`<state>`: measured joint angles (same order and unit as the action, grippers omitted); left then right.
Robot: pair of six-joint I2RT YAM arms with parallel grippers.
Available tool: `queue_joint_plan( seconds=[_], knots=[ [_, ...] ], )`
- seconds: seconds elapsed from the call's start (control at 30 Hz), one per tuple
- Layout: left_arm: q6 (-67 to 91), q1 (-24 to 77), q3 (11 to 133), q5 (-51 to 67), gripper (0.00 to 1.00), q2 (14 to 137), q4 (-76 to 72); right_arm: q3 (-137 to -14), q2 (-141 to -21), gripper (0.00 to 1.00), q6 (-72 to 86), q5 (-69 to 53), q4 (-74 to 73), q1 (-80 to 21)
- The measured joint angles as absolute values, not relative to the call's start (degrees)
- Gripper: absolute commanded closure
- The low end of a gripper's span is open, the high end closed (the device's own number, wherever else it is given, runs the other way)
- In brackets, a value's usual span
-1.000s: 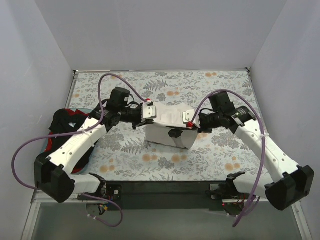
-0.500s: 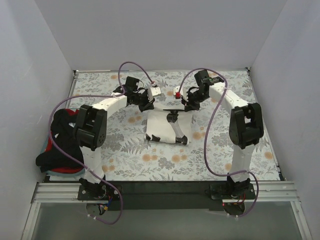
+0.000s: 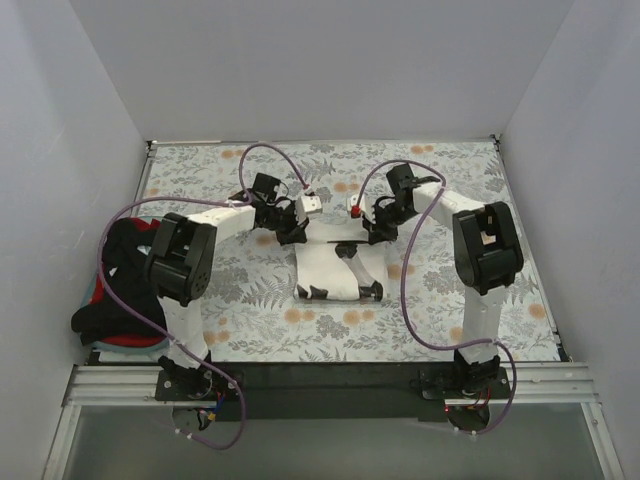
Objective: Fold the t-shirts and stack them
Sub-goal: Fold the tshirt
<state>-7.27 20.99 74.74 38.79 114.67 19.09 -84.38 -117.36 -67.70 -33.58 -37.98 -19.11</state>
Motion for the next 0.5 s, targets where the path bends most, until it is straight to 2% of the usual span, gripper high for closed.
queue_joint_plan(
  seconds=[0.07, 0.1, 0.13, 0.2, 0.23, 0.3, 0.33, 0.4, 0.5],
  knots=[
    [-6.52, 21.91, 69.76, 40.32, 1.0, 109.91, 20.93, -78.7, -113.25, 0.95, -67.44, -34.15, -37.95, -19.7],
    [-6.28, 22.48, 68.12, 41.04, 0.99, 107.87, 22.11, -76.03, -111.09, 0.87, -67.07, -34.44, -38.17, -20.12],
    [-5.93, 23.05, 66.41, 41.76, 0.82, 105.51, 23.14, -73.69, -109.03, 0.64, -66.26, -34.72, -38.81, -20.64],
    [-5.37, 23.35, 65.1, 42.76, 0.71, 102.67, 24.4, -70.24, -105.03, 0.42, -64.07, -35.59, -40.01, -21.41],
    [-4.89, 23.33, 65.08, 43.22, 0.64, 101.69, 24.95, -69.1, -103.15, 0.38, -62.74, -36.29, -40.58, -21.56],
    [-4.01, 23.09, 65.43, 44.45, 0.62, 100.68, 25.21, -68.45, -100.27, 0.37, -59.68, -37.87, -41.32, -21.43],
    [-3.64, 23.27, 65.71, 45.12, 0.62, 100.55, 25.32, -68.62, -99.37, 0.41, -57.78, -38.96, -41.39, -21.17],
    [-3.51, 23.55, 66.13, 45.52, 0.62, 100.62, 25.43, -69.91, -98.91, 0.49, -53.54, -41.95, -41.85, -20.03],
    [-3.57, 25.54, 66.65, 45.93, 0.62, 101.01, 24.38, -74.65, -101.12, 0.67, -46.26, -47.33, -42.24, -16.88]
  ],
)
